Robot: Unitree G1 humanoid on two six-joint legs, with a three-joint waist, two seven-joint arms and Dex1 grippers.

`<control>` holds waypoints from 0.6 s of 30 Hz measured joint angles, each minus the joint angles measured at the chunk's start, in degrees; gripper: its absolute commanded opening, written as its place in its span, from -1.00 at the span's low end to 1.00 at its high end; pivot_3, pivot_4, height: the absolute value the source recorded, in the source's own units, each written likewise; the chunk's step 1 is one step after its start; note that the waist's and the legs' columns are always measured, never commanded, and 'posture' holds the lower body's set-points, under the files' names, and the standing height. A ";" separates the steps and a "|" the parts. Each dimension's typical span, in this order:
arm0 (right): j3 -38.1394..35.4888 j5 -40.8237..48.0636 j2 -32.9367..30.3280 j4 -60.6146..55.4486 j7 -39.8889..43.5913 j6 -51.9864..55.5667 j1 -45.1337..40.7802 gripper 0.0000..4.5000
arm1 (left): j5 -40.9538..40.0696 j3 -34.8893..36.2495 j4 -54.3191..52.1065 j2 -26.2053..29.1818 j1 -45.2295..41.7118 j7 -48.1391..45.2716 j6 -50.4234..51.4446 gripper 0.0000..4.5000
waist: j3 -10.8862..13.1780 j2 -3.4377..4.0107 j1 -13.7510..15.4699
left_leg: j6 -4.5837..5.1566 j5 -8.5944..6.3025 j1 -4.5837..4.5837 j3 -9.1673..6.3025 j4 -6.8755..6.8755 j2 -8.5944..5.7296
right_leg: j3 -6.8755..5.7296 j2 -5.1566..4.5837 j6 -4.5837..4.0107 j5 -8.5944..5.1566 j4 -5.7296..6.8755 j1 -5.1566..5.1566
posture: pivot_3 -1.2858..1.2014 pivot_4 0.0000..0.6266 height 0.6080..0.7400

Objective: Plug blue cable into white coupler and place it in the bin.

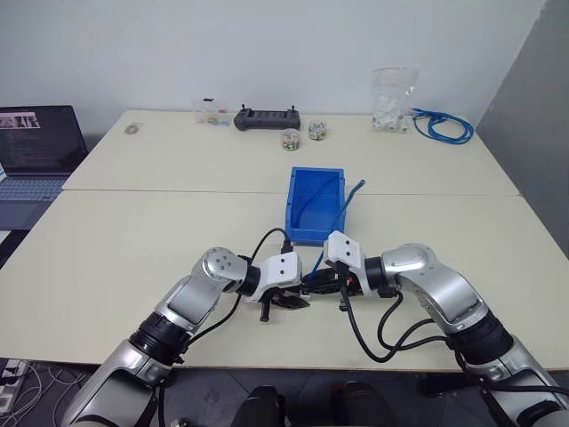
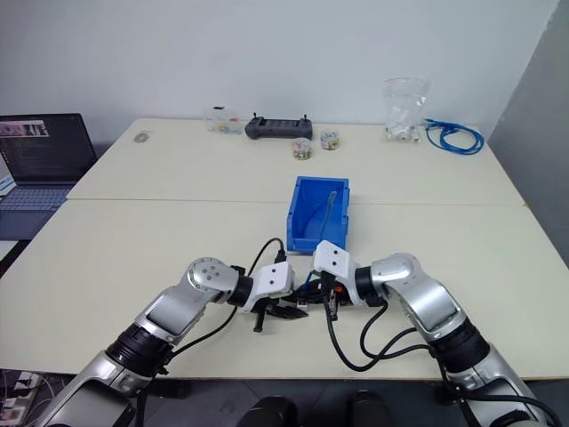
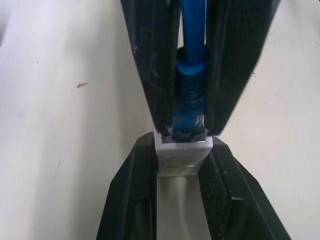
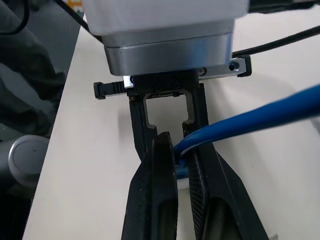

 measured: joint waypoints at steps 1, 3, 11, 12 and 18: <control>-1.14 1.15 0.43 -0.33 -0.52 1.27 0.58 -0.98 | -0.02 0.26 -0.16 0.07 0.49 0.20 -0.67 -0.33 | 0.02 0.00 0.04 | 0.00 0.00 -0.03 0.00 0.00 0.00 | 0.00 0.00 0.00 0.00 0.00 -0.03 | 0.03 -0.52 1.00; -3.25 2.96 0.43 -1.30 -1.60 4.16 1.31 -0.98 | -0.16 1.24 -0.70 0.46 1.83 0.90 -2.00 -0.17 | 0.10 0.00 0.04 | 0.00 0.00 -0.12 0.00 -0.01 0.00 | 0.02 -0.01 0.00 0.00 0.01 -0.17 | 0.03 -0.52 1.00; -8.62 7.41 1.91 -6.36 -6.03 8.15 1.67 -0.98 | -2.89 5.25 -6.21 3.41 5.96 1.90 2.61 0.59 | 0.42 -0.04 -0.72 | -0.01 0.01 -0.56 -0.01 -0.14 0.07 | 0.02 0.05 -0.03 0.00 0.16 -0.74 | 0.03 -0.52 1.00; -9.16 8.38 2.61 -6.98 -6.56 8.40 1.65 -0.98 | -3.22 6.27 -7.07 4.36 6.31 2.06 3.70 0.68 | 0.46 -0.04 -0.93 | -0.02 0.02 -0.68 -0.03 -0.11 0.10 | -0.01 0.09 -0.04 0.00 0.18 -0.84 | 0.03 -0.52 1.00; -15.29 13.13 5.70 -5.98 -10.72 10.60 -3.36 -0.99 | -6.09 17.12 -15.03 8.49 5.96 7.17 10.72 1.00 | 0.84 0.05 -1.04 | -0.03 0.02 -0.88 -0.09 0.06 0.09 | -0.05 0.11 -0.04 0.03 0.18 -0.93 | 0.03 -0.52 1.00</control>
